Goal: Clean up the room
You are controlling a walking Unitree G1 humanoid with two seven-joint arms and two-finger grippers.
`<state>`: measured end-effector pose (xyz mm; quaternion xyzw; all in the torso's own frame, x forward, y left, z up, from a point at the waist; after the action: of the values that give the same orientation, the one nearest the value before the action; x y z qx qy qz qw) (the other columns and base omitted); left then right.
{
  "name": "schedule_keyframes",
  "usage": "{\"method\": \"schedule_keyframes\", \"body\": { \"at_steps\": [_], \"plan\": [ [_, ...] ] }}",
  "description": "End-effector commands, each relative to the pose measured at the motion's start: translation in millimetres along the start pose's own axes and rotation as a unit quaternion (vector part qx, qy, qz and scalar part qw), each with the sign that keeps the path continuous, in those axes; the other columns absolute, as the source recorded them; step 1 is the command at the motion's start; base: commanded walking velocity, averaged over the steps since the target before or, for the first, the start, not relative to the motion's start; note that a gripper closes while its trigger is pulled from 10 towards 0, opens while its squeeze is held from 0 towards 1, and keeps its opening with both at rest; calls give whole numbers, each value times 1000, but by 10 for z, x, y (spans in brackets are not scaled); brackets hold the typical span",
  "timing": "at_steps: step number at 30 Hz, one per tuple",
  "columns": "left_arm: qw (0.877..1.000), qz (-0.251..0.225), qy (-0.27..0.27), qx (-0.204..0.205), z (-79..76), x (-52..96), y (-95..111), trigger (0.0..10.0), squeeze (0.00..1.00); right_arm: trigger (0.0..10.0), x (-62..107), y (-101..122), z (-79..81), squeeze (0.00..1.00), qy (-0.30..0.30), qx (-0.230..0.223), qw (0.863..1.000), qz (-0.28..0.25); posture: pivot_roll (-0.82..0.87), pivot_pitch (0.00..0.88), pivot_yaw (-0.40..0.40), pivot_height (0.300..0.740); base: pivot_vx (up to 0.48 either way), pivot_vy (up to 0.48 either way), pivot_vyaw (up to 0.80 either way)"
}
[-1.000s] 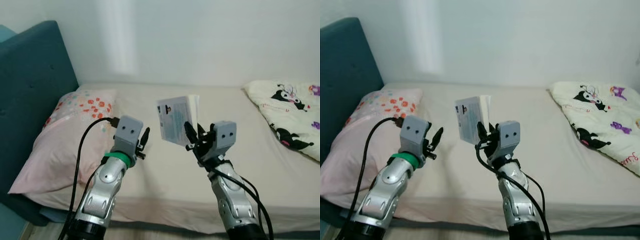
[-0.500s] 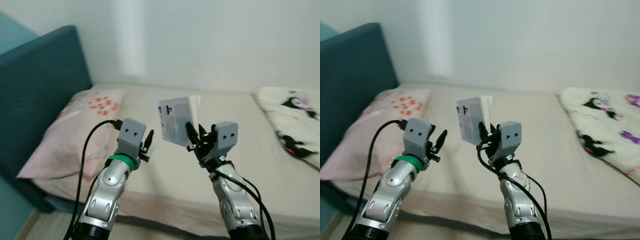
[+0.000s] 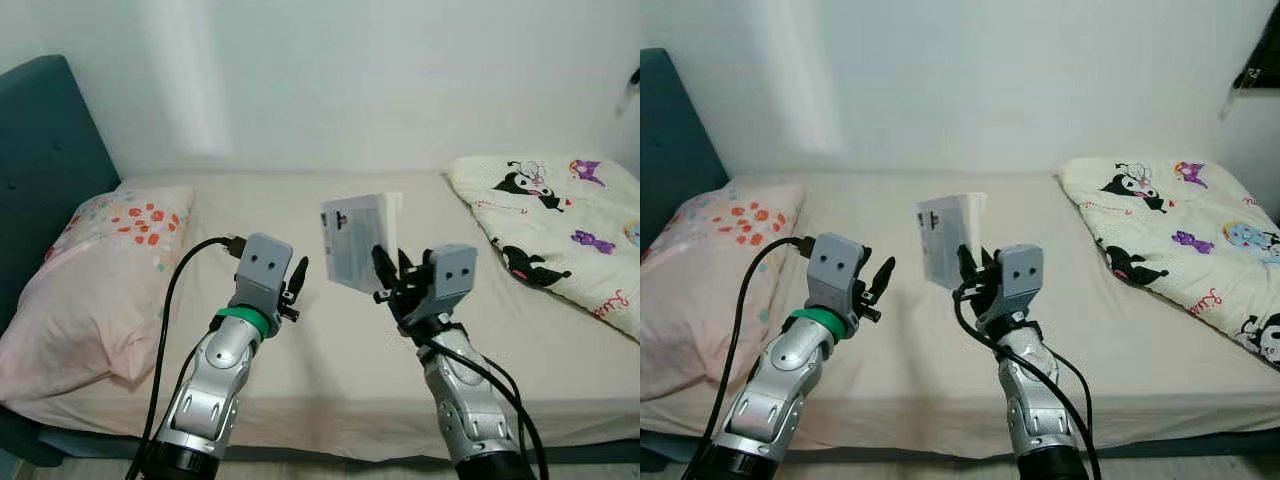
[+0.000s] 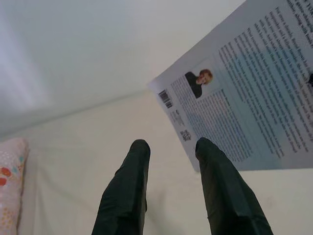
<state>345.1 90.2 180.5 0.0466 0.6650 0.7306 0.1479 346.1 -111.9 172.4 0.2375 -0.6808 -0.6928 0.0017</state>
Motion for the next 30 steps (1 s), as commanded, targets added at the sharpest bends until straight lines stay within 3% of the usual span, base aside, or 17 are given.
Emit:
{"method": "schedule_keyframes", "body": {
  "at_steps": [1, 12, 21, 30],
  "plan": [
    [1000, 17, 1, 4, 10, 21, -81, 10000, 0, 10000, 13, 29, 35, 0, 5, -3, 1000, -11, -94, 19, 94, 740, 0, 0, 0],
    [1000, 22, 6, 2, 26, 29, -116, 10000, 0, 10000, 13, 1, 21, 0, -2, 3, 1000, -4, -91, 19, 95, 740, 0, 0, 0],
    [1000, 20, 7, 0, 36, 31, -126, 10000, 0, 10000, -2, -16, 12, 0, 0, 8, 1000, 3, -91, 16, 95, 740, 0, 0, 719],
    [1000, 18, 3, 1, 27, 22, -116, 10000, 0, 10000, -4, 27, -16, 0, -9, -6, 1000, -12, -92, 12, 96, 740, 0, 0, 0]
  ]
}}
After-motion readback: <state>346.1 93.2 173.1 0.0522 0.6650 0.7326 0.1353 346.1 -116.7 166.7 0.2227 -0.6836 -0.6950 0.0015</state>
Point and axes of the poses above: a point about 5 cm out from each wrist's last joint towards the gripper, its own x axis pointing back from the gripper into the wrist, its own y axis along the axis of the wrist's last joint, z = x × y, the point moved 2 cm from there along -x, pointing out of the wrist towards the gripper, and after that the axes turned 4 degrees about x, right-handed, at the moved point
